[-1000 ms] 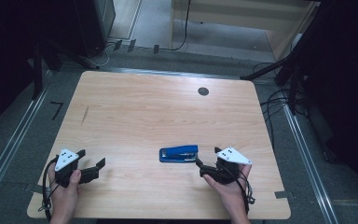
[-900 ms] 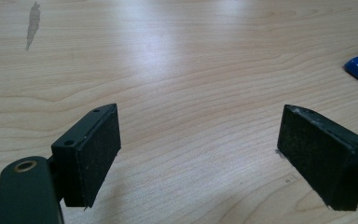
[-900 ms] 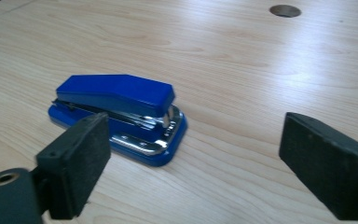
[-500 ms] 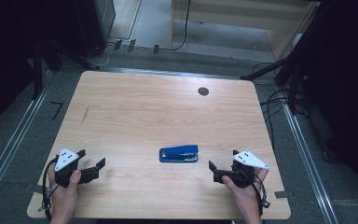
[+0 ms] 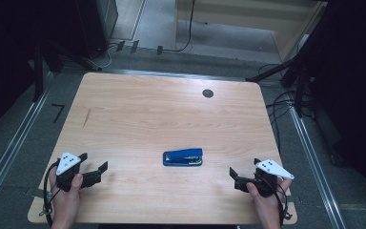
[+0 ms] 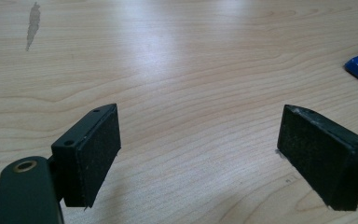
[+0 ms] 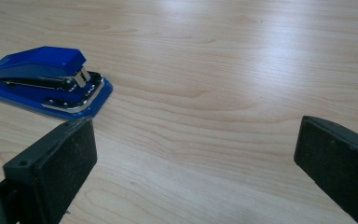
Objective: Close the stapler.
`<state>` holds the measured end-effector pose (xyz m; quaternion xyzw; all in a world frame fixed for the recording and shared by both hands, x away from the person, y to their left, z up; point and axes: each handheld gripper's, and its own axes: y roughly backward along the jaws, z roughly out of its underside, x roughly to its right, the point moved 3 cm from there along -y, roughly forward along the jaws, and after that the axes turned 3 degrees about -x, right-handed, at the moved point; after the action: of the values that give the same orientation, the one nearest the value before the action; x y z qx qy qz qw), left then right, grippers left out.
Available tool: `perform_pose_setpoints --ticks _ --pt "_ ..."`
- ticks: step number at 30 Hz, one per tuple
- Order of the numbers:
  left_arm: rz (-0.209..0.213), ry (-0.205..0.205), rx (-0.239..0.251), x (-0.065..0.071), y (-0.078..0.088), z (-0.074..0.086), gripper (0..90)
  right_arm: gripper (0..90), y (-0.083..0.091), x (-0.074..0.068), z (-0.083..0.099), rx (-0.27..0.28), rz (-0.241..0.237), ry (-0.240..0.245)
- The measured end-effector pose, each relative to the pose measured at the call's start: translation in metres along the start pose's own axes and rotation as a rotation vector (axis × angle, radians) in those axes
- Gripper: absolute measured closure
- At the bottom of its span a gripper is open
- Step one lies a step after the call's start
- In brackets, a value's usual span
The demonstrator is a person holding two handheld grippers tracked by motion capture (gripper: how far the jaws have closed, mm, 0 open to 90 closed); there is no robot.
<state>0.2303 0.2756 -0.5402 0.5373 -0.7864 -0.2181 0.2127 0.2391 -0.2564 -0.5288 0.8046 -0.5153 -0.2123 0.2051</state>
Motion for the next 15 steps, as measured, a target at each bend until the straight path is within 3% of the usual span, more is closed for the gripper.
perform_pose_setpoints --ticks 15 --pt "-0.003 0.001 -0.001 0.0 0.0 0.0 13.4 0.0 0.025 0.037 0.021 -0.015 0.053 -0.03"
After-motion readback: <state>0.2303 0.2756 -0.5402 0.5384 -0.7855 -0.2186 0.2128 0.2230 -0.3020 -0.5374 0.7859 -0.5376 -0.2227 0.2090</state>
